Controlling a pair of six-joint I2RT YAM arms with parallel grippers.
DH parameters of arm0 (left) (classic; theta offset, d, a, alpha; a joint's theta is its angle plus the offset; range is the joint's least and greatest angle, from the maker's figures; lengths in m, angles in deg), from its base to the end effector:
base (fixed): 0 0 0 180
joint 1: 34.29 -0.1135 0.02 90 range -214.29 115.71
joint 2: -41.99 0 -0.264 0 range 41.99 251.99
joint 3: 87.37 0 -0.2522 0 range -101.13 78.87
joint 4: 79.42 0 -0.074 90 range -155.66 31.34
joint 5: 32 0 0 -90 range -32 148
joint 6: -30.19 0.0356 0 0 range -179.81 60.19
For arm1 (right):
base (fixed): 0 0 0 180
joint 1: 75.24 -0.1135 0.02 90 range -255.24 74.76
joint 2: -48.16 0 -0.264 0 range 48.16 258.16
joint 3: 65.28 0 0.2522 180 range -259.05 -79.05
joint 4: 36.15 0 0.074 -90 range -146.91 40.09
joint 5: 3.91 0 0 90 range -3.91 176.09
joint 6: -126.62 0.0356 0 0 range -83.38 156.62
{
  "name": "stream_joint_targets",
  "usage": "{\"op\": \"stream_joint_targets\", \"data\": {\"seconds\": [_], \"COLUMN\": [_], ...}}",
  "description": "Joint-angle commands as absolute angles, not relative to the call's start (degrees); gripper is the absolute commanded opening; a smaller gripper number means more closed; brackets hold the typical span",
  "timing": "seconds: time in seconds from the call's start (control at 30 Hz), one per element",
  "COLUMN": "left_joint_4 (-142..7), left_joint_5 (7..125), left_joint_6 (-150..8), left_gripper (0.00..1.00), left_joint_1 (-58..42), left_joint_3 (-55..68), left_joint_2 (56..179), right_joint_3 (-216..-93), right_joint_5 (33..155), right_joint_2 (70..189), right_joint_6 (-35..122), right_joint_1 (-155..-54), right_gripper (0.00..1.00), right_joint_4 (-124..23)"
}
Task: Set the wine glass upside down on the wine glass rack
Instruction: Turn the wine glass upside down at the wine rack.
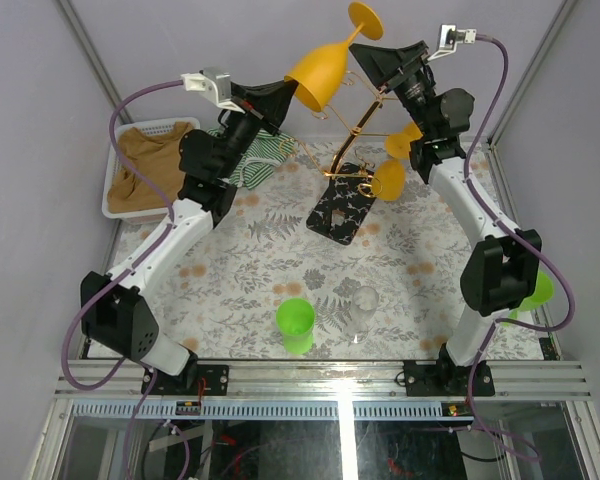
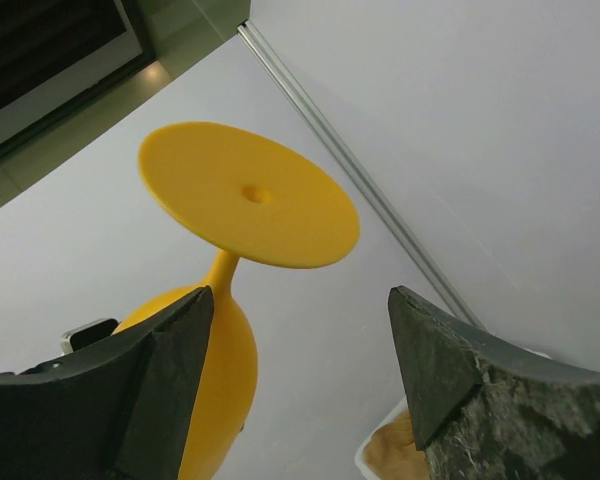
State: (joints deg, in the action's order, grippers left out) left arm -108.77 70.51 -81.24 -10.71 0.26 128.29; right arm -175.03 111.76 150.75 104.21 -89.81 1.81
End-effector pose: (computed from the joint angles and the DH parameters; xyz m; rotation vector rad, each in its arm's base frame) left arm 0.3107 -0.1440 0.4666 0.2262 0.9746 -0.8252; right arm 0.3858 0.1162 0.4778 -0.0404 0.9751 1.5064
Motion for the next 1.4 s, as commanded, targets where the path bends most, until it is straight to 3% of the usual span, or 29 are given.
{"op": "stream_joint_targets", "data": {"seconds": [0.0, 0.27, 0.5, 0.8, 1.07, 1.23, 1.37], "left_joint_4": [-113.4, -114.9, -115.7, -115.7, -115.7, -115.7, -115.8], "left_joint_5": [71.8, 71.0, 71.6, 72.8, 72.0, 70.9, 70.8], "left_joint_6": [-82.7, -84.2, -85.6, -85.7, -85.3, -84.8, -84.9], "left_gripper": [0.00, 0.00, 0.00, 0.00, 0.00, 0.00, 0.00], "left_joint_1": [-10.9, -10.8, -10.1, -8.9, -8.6, -8.4, -8.4], "left_joint_3": [1.0, 2.0, 1.2, 0.6, 0.0, -0.4, -0.9], "left_joint_2": [129.6, 130.4, 132.0, 132.8, 133.1, 133.4, 133.8], "right_joint_3": [-178.9, -180.0, -183.4, -183.7, -183.9, -183.2, -182.6], "right_joint_5": [113.9, 114.4, 115.9, 115.8, 116.9, 117.3, 117.4], "right_joint_2": [151.4, 151.5, 153.7, 153.4, 153.4, 152.7, 152.3], "right_joint_6": [107.2, 106.6, 108.1, 105.7, 105.4, 104.6, 104.1], "right_joint_1": [-89.7, -89.7, -89.7, -89.7, -89.7, -89.7, -89.7], "right_gripper": [0.76, 0.73, 0.50, 0.46, 0.27, 0.31, 0.43], "right_joint_4": [7.0, 6.7, 6.7, 5.4, 4.5, 3.3, 2.7]}}
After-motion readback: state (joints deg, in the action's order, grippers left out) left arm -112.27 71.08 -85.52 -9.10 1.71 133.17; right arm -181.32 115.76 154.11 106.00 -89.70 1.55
